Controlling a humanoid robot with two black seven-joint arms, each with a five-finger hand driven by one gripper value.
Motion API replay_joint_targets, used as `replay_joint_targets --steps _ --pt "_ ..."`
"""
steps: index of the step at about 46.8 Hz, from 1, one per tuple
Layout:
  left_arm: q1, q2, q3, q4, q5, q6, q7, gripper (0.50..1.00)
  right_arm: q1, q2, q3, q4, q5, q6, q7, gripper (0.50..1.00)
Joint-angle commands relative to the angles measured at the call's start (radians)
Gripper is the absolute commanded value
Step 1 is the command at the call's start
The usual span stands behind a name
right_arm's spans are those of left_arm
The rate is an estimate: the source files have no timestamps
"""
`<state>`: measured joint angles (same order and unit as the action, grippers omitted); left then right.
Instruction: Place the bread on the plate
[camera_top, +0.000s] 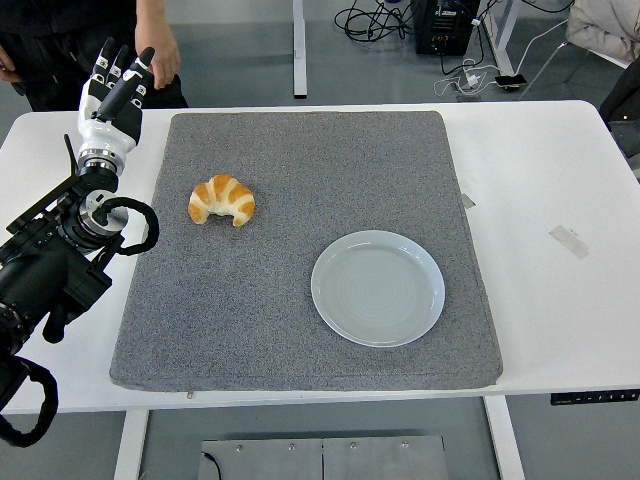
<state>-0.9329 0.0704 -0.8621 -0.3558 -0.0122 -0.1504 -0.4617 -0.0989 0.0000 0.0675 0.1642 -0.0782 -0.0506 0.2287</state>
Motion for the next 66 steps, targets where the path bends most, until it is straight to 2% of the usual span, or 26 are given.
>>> replay_joint_targets --steps 1,52,66 --pt "0.0 -0.001 0.0 0.0 0.0 0.0 0.002 0.978 -0.001 0.0 0.0 0.0 0.0 0.0 0.0 1.0" --pt "-0.006 0.006 0.0 -0.002 0.001 -0.003 0.005 0.977 0.001 0.0 0.0 0.0 0.0 0.0 0.0 1.0" --pt "-0.009 0.04 0.035 -0.014 0.003 -0.005 0.02 0.978 0.001 0.0 0.0 0.0 0.0 0.0 0.0 1.0"
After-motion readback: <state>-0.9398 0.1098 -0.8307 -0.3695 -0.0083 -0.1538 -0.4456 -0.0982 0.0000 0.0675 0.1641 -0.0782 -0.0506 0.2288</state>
